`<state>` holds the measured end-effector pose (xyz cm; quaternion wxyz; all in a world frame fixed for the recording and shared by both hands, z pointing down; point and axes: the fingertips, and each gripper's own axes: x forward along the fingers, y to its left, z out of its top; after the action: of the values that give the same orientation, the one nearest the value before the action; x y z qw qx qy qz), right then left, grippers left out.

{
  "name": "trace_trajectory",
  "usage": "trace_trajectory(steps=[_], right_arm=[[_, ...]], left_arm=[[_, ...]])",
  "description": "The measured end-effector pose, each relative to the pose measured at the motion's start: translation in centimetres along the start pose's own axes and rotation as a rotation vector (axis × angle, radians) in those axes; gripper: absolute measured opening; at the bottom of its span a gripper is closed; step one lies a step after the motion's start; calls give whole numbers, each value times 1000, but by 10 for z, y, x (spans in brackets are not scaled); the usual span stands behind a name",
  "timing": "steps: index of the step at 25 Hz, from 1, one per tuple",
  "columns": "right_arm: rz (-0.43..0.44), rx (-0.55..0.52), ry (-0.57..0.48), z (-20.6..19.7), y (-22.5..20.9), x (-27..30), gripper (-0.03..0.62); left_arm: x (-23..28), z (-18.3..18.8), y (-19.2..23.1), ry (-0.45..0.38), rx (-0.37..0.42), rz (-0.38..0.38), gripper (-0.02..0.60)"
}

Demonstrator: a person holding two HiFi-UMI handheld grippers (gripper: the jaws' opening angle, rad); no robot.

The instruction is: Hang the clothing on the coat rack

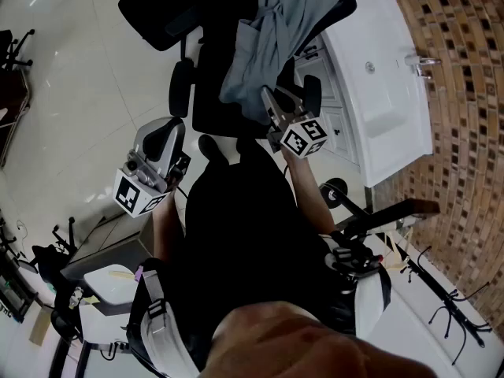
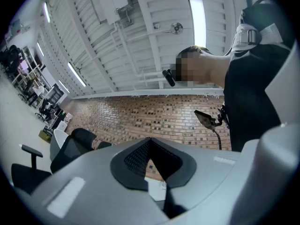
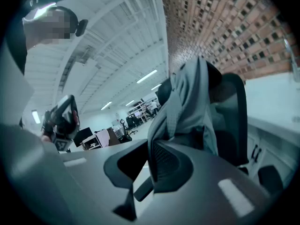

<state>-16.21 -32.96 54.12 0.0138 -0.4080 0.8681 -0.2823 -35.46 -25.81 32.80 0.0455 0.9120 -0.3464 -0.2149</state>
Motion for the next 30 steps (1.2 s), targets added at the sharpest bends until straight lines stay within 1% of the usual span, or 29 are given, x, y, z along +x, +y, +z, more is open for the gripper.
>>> trace_trajectory(steps=[3, 7, 10, 11, 13, 16, 17, 19, 22, 25, 27, 29, 30], right_arm=[[-55, 74, 99, -76, -46, 19, 32], [-90, 82, 232, -153, -101, 49, 32], [-137, 162, 356, -211, -139, 74, 34], [-140, 185, 403, -229, -148, 81, 34], [-121, 229, 508, -266, -155, 88, 34], [-65, 220, 653, -312, -141, 87, 34], [-39, 219, 676, -323, -133, 87, 34], [2, 227, 685, -333, -120, 92, 34], [55, 210, 665, -317, -97, 96, 34], [175, 114, 673, -308, -60, 96, 34], [233, 22, 705, -317, -41, 95, 34], [229, -60, 759, -337, -40, 94, 47], [211, -69, 791, -349, -46, 93, 95]], left_arm=[[4, -12, 2, 37, 5, 18, 2], [3, -29, 8, 87, -4, 52, 2], [3, -39, 10, 133, -11, 70, 2], [5, -43, 10, 145, -15, 73, 2], [10, -51, 9, 166, -24, 74, 2], [13, -61, 11, 194, -38, 80, 2], [13, -63, 14, 200, -42, 86, 2], [14, -67, 19, 206, -46, 97, 2], [16, -72, 24, 211, -54, 110, 2], [19, -79, 26, 219, -69, 114, 2], [21, -83, 26, 225, -77, 113, 2], [25, -87, 27, 232, -84, 111, 2], [27, -89, 27, 236, -87, 110, 2]])
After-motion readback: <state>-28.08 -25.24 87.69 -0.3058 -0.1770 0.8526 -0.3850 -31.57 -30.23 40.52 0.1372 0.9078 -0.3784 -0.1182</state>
